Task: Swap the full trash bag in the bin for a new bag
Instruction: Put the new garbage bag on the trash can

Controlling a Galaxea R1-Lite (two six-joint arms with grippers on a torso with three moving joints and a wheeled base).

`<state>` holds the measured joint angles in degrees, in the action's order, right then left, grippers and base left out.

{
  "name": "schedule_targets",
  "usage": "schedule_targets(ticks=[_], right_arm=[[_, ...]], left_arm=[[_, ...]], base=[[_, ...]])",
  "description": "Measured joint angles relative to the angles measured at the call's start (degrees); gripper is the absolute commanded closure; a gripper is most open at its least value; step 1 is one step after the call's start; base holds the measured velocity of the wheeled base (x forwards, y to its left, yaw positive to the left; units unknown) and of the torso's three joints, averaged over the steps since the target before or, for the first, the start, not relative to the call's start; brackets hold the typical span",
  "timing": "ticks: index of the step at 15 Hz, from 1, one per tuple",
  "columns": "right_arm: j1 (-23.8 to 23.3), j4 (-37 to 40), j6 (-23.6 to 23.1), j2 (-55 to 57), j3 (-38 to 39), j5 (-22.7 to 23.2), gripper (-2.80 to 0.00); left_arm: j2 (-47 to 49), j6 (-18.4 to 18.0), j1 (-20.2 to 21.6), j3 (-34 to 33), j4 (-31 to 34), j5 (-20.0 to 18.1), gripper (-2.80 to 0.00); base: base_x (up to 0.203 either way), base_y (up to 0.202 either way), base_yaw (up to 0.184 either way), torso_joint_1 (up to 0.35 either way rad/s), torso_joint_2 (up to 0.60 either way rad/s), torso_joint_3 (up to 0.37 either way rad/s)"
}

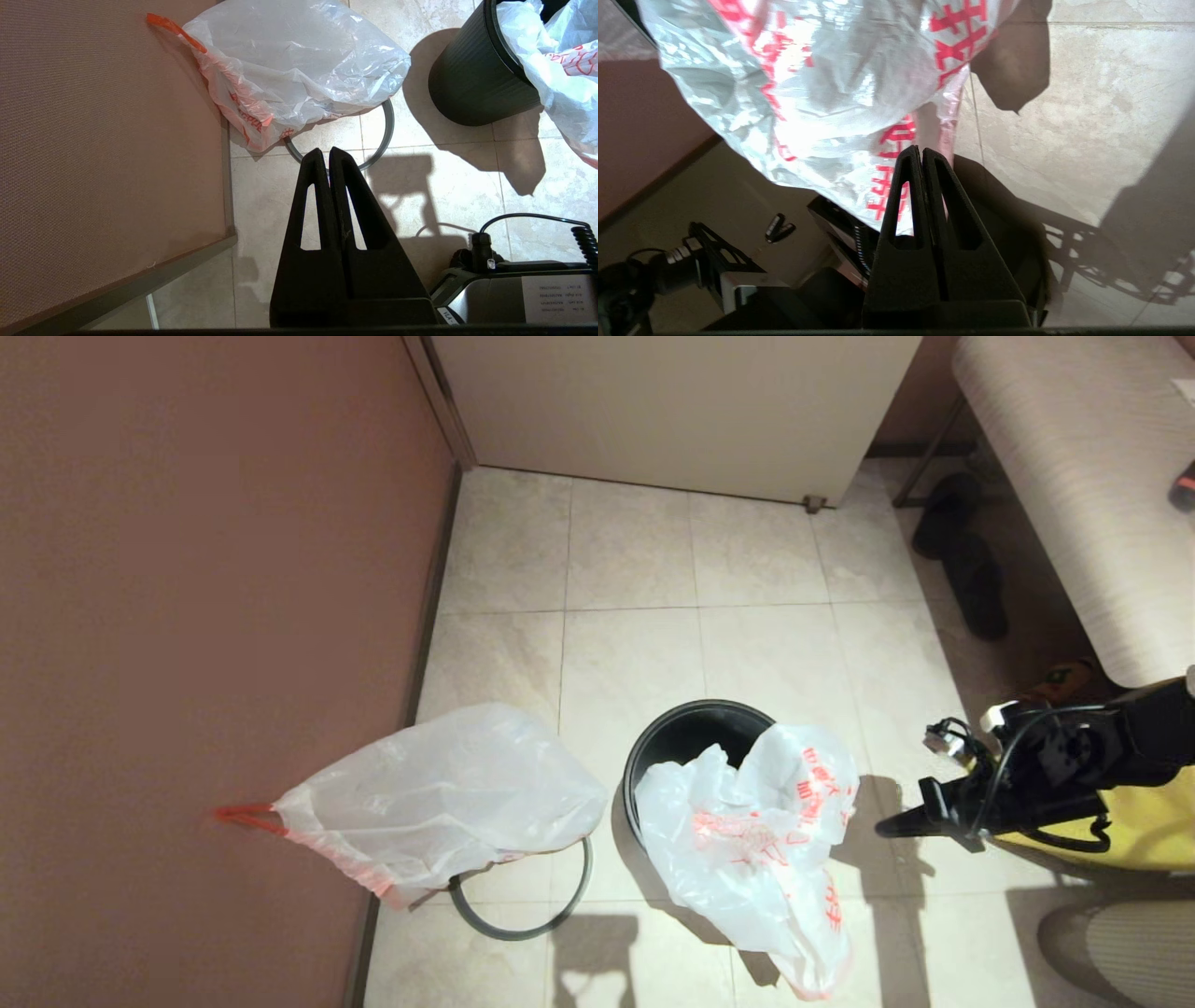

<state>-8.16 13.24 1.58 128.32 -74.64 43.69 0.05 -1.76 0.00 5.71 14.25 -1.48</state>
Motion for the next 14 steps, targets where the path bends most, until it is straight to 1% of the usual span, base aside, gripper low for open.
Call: schedule_targets(ticks=[2,6,8,10,11,12,13,14], right_arm=[[-1.4,0.4,-1.0,2.9,-1.8,1.8,0.00],[-2.0,1.5,-1.2,6.0,-7.4,2.1,0.00],[-2.7,5.4,-2.5,7.6,-14.6,2.1,0.00],[-3.4,12.5,-6.2,9.5,-22.7,2.6,0.00],[-4.0,16.8,-7.8,10.5,-25.9,4.0,0.00],[-4.6,20.5,-8.6,11.1,-27.7,6.8,0.00],[-5.5,24.0,-8.9,11.6,-28.9,11.3,0.00],[-6.1,26.5,-9.0,11.8,-30.2,14.5,0.00]], left_arm=[[0.0,0.0,0.0,0.0,0.0,0.0,0.00],[0.0,0.0,0.0,0.0,0.0,0.0,0.00],[0.0,0.0,0.0,0.0,0.0,0.0,0.00],[0.0,0.0,0.0,0.0,0.0,0.0,0.00],[0.0,0.0,0.0,0.0,0.0,0.0,0.00],[0.0,0.0,0.0,0.0,0.0,0.0,0.00],[0.0,0.0,0.0,0.0,0.0,0.0,0.00],[0.0,0.0,0.0,0.0,0.0,0.0,0.00]], base=[[0.000,0.000,0.000,0.000,0.00,0.000],[0.000,0.000,0.000,0.000,0.00,0.000],[0.000,0.000,0.000,0.000,0.00,0.000],[0.000,0.000,0.000,0.000,0.00,0.000],[0.000,0.000,0.000,0.000,0.00,0.000],[0.000,0.000,0.000,0.000,0.00,0.000],[0.000,0.000,0.000,0.000,0.00,0.000],[0.000,0.000,0.000,0.000,0.00,0.000]])
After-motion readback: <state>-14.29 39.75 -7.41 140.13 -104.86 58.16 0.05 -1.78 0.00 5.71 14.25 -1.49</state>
